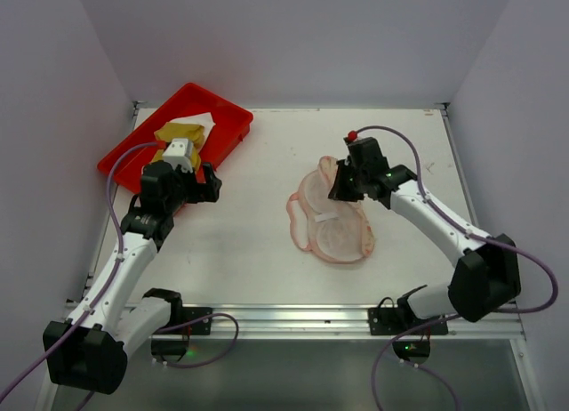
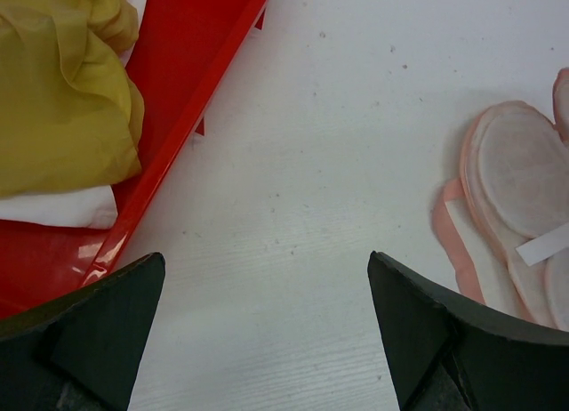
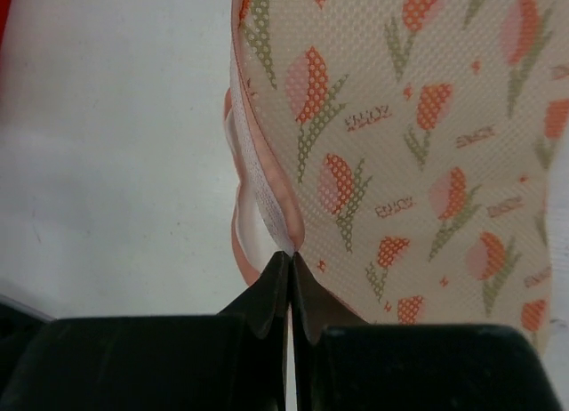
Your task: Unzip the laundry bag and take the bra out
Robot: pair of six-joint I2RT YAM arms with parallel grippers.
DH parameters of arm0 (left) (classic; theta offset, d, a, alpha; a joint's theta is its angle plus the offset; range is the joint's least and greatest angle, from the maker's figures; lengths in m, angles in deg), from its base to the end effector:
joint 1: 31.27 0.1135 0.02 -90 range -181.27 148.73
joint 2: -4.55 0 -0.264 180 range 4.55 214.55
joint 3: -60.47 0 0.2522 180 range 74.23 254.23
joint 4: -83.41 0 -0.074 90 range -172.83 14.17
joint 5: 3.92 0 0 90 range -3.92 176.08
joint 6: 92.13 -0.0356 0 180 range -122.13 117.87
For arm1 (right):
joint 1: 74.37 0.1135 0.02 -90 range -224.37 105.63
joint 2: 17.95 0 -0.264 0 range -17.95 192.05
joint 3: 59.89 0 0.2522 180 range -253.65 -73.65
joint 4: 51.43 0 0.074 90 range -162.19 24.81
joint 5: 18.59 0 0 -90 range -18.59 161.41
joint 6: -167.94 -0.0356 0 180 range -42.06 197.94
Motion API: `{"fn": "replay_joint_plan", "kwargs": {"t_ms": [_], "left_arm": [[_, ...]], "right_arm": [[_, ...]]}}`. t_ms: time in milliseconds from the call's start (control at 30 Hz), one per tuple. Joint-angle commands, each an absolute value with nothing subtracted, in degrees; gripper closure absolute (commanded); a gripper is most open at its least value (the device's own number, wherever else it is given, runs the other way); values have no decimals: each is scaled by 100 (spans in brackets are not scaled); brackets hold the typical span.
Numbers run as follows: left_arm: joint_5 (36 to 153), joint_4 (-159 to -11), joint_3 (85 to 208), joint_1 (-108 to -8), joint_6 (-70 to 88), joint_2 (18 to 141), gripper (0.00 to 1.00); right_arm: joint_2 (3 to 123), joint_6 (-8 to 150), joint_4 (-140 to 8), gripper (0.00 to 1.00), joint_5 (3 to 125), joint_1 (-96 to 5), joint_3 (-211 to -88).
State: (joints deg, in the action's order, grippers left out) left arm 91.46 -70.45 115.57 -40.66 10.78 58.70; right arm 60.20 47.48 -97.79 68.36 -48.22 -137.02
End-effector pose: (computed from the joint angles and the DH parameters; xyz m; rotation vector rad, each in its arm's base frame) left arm 0.2131 -0.0386 0.2851 -0.0018 2.0250 -0.3418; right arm 0.2614 0.1304 0.2868 0.0670 2.4614 0.5131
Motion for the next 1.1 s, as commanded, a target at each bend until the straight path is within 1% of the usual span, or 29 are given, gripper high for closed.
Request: {"fn": "replay_joint_plan", "kwargs": {"t_ms": [0, 33, 67, 133, 167, 200, 233, 267, 333, 367, 400, 467, 600, 733, 800, 867, 933, 1000, 1067], "left_arm": [[9232, -7334, 11501, -4041, 1044, 5825, 0], [9232, -7334, 11501, -4041, 1044, 5808, 0], [9223, -7334, 11501, -4041, 1035, 5799, 0], [9196, -7334, 11492, -4041, 1035, 5799, 0], [9188, -7325, 11501, -4041, 1035, 5807, 0], [9170, -7325, 11501, -4041, 1035, 5816, 0], [9179, -7316, 11501, -4041, 1035, 5825, 0], [9170, -7325, 11501, -4041, 1035, 5816, 0], [9161, -7316, 11501, -4041, 1035, 5816, 0], [9161, -7316, 11501, -4041, 1035, 5807, 0], [9153, -7316, 11501, -4041, 1044, 5807, 0], [9152, -7325, 11501, -4041, 1044, 5799, 0], [9152, -7089, 11711, -4041, 1324, 5729, 0], [9039, -6335, 12247, -4041, 1650, 5518, 0], [8872, -6070, 12537, -4041, 1764, 5369, 0], [8766, -5692, 12791, -4041, 1817, 5289, 0], [8722, -5357, 12941, -4041, 1861, 5157, 0], [8669, -5129, 13109, -4041, 1879, 4982, 0], [8643, -5005, 13179, -4041, 1870, 4859, 0]], "right_arm": [[6525, 4551, -9175, 100, 5929, -4598, -13658], [6632, 4533, -9121, 100, 5841, -4485, -13666], [6729, 4524, -9051, 92, 5553, -4440, -13675], [6932, 4498, -8823, 81, 5131, -4396, -13684], [6967, 4489, -8796, 73, 4946, -4396, -13693], [6985, 4506, -8804, 69, 4831, -4396, -13719], [6959, 4524, -8830, 65, 4830, -4396, -13737], [6906, 4541, -8848, 56, 4873, -4404, -13737], [6818, 4638, -8901, 45, 5075, -4405, -13711], [6714, 4673, -8910, 38, 5111, -4405, -13702], [6678, 4691, -8910, 35, 5198, -4413, -13667], [6660, 4691, -8892, 29, 5234, -4413, -13631], [6853, 4429, -8472, 26, 5278, -4413, -13386], [7160, 3998, -7856, 23, 5234, -4405, -13087], [7379, 3760, -7522, 22, 5400, -4405, -12920], [7555, 3559, -7329, 18, 5558, -4474, -12867], [7819, 3417, -7258, 14, 5620, -4693, -12823], [7986, 3232, -7310, 14, 5779, -4904, -12796], [8013, 3153, -7511, 11, 5831, -5335, -12822]]}}
